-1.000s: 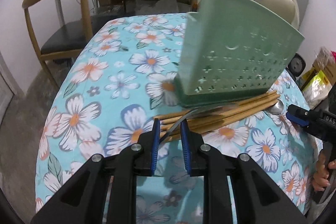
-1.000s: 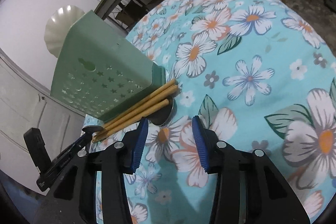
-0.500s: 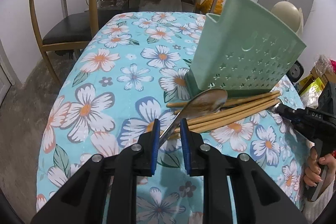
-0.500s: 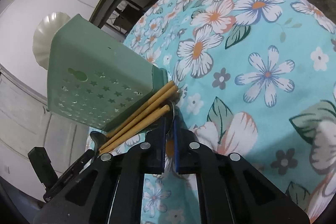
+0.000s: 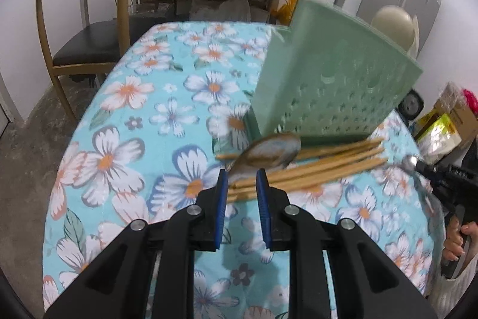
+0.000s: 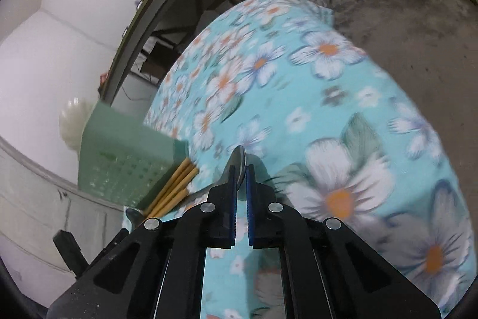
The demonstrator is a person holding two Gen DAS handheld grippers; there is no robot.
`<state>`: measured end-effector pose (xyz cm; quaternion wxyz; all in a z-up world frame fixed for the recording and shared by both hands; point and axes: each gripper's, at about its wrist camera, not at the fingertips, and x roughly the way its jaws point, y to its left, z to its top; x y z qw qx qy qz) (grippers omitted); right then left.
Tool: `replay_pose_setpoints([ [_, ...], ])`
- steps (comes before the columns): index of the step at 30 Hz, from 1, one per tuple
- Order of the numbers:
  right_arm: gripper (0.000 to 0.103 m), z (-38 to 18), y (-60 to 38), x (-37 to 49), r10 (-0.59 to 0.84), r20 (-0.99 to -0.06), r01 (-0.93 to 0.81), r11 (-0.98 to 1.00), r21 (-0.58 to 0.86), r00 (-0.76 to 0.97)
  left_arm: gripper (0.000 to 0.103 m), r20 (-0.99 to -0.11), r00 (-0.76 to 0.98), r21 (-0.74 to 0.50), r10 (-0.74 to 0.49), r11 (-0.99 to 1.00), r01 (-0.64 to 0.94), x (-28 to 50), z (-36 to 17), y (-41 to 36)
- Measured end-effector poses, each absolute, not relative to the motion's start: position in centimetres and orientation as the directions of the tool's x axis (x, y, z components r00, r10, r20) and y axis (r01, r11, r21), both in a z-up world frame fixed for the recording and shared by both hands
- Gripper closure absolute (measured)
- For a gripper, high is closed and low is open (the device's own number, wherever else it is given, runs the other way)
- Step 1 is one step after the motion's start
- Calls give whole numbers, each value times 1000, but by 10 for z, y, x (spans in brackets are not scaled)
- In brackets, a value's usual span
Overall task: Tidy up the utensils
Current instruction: 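Close the left tool on the metal spoon handle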
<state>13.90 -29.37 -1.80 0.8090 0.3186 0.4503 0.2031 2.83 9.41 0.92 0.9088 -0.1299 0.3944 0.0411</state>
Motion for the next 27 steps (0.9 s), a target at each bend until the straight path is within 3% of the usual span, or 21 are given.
replay_pose_setpoints([
  [2,94,-20,-296,143,637,-593,-38,697,716,493,81,-718,695,-217,-45,962,-163,31,14,97],
  [4,88,-20,-299,144,649,-585,-44,687,725,487,68,-709,702,-229,-64,963,-144,35,16,100],
  [7,76,-17,-300,148,641,-590,-52,698,714,491,56,-695,719,-167,11,970,-177,40,17,99],
  [11,67,-18,-294,150,653,-592,-70,697,714,472,51,-695,719,-144,-9,982,-126,52,14,98],
  [15,67,-22,-296,152,658,-591,-63,691,720,467,47,-703,711,-114,-9,988,-101,65,10,94],
  [23,67,-28,-295,154,680,-578,-69,672,737,450,46,-727,671,-249,-143,966,-65,82,-8,96],
  [27,70,-27,-293,153,687,-576,-86,672,735,443,65,-731,667,-258,-147,963,-71,77,-10,97],
])
